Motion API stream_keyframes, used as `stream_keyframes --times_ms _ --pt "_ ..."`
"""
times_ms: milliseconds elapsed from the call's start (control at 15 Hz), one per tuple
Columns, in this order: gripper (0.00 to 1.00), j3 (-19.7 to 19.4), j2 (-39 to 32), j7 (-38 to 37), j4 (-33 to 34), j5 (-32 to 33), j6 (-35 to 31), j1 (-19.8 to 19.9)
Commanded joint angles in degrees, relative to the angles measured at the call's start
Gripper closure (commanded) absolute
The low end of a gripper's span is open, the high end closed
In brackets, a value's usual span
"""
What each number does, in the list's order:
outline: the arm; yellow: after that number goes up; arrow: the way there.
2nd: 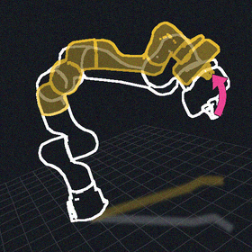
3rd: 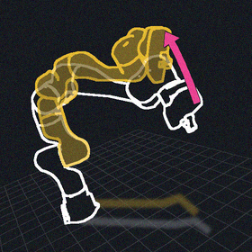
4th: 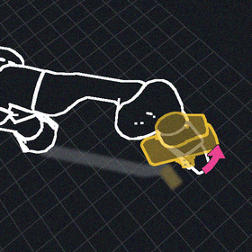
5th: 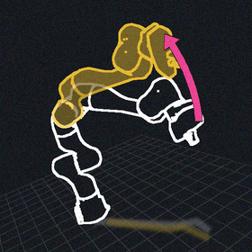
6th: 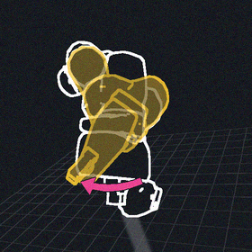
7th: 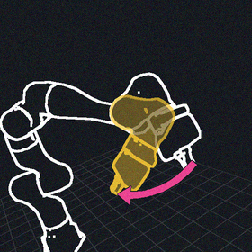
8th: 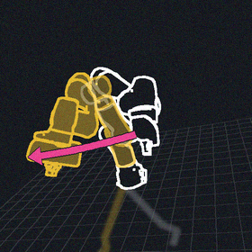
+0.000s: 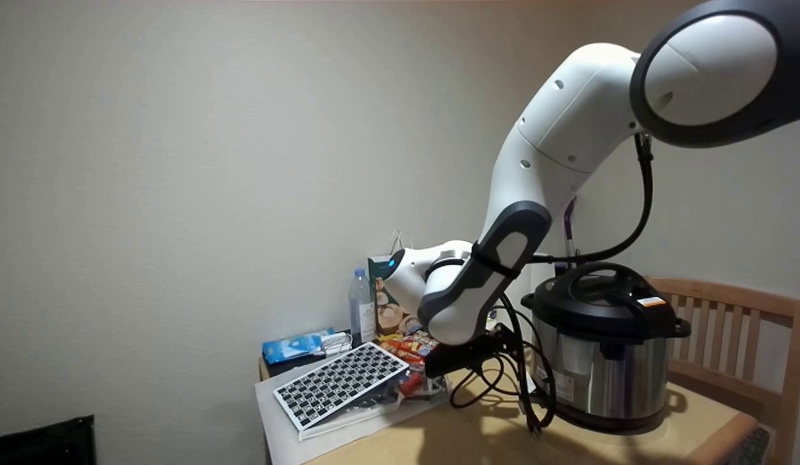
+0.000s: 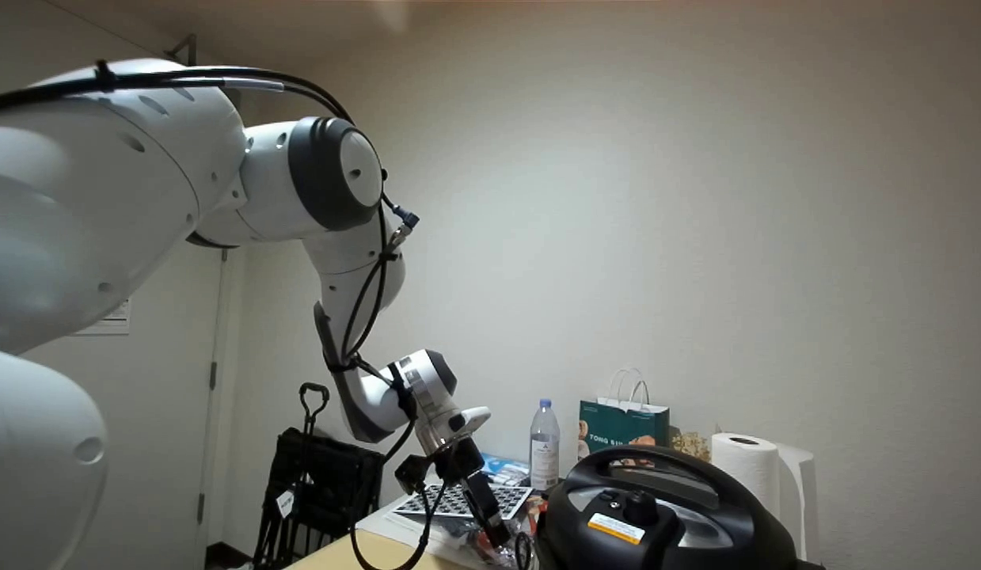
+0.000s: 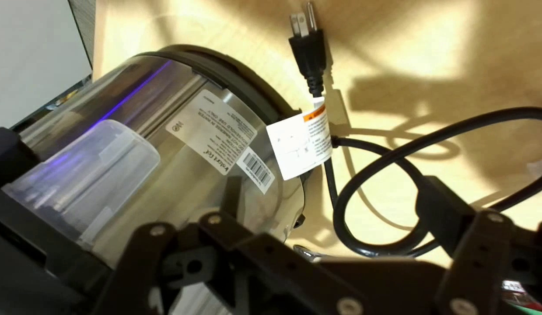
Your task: Move the black cable to the right
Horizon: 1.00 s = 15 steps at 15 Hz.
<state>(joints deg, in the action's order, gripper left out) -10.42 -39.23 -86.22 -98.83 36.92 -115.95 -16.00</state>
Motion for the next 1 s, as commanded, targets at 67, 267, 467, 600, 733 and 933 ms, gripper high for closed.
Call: stream_keyframes --times_ms 67,267,467,600,733,933 --pt "0.0 1.6 0.1 -1.0 0.3 0.6 0.2 1.0" --pt "0.0 1.8 -5.3 -6.5 5.7 -3.7 -1.8 2.7" --pt "0.0 0.9 -10.7 -12.9 11.3 -6.7 -4.9 3.0" --pt "0.0 0.1 -9.3 -11.6 9.3 -5.6 -4.9 1.9" --pt "0.0 -0.2 -10.9 -12.0 10.5 -5.8 -5.3 1.8" --pt "0.0 0.0 -11.6 -13.0 11.4 -6.7 -6.1 2.1"
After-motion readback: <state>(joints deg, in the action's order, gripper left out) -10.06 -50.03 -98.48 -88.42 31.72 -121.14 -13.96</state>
